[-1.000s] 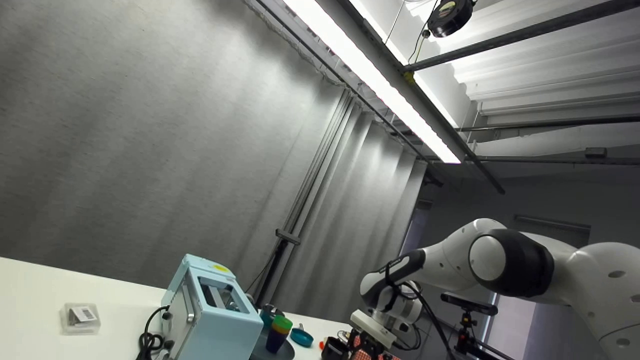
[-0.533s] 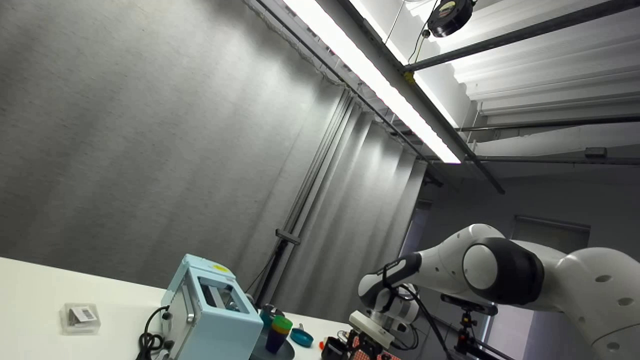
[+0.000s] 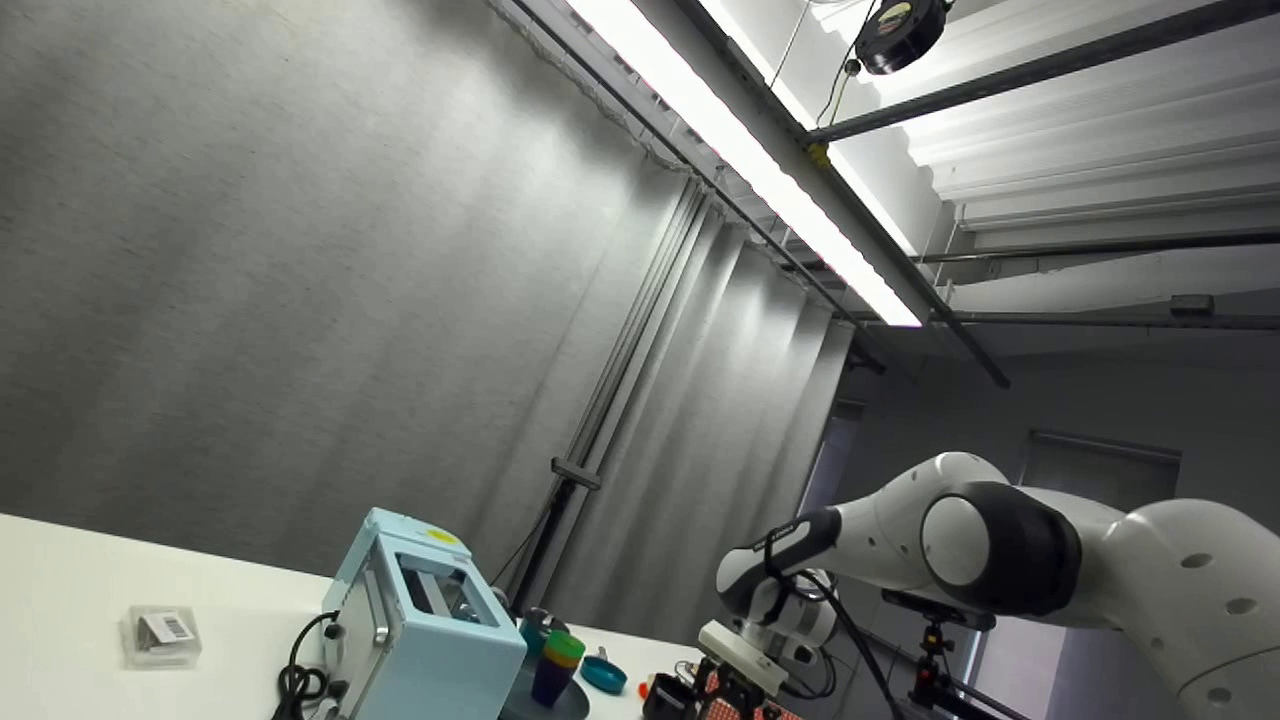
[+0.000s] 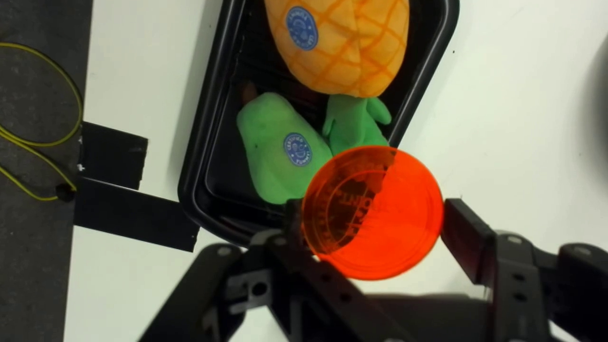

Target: Move the orange disc to the right

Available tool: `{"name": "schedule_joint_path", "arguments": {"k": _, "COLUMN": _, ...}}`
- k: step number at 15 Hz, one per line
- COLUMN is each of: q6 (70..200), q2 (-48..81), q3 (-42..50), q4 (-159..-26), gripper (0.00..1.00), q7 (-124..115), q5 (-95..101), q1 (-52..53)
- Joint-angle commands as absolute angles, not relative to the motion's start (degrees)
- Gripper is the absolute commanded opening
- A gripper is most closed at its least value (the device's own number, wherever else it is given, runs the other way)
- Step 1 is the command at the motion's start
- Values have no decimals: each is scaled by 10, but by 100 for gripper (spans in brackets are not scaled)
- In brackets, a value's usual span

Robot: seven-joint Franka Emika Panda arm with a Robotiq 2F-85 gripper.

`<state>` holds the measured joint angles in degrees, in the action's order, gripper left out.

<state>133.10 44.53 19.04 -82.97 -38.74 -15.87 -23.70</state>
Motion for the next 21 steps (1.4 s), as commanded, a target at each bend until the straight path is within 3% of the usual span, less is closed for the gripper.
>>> {"name": "schedule_joint_path", "arguments": {"k": 1, "q6": 1297, "q2": 459, "q3": 186, "q4": -795, "gripper": 94, "q7": -395, "q5": -162, "q1": -248}}
{"name": "schedule_joint_path", "arguments": {"k": 3, "q6": 1294, "q2": 459, "q3": 186, "q4": -794, "gripper": 100, "q7": -394, "q5": -161, "q1": -249}}
{"name": "schedule_joint_path", "arguments": {"k": 11, "q6": 1303, "q2": 451, "q3": 184, "q4": -804, "gripper": 100, "q7": -390, "q5": -162, "q1": -247}}
{"name": "schedule_joint_path", "arguments": {"k": 21, "q6": 1375, "q2": 370, "q3": 210, "q4": -945, "gripper": 100, "q7": -374, "q5": -90, "q1": -176}}
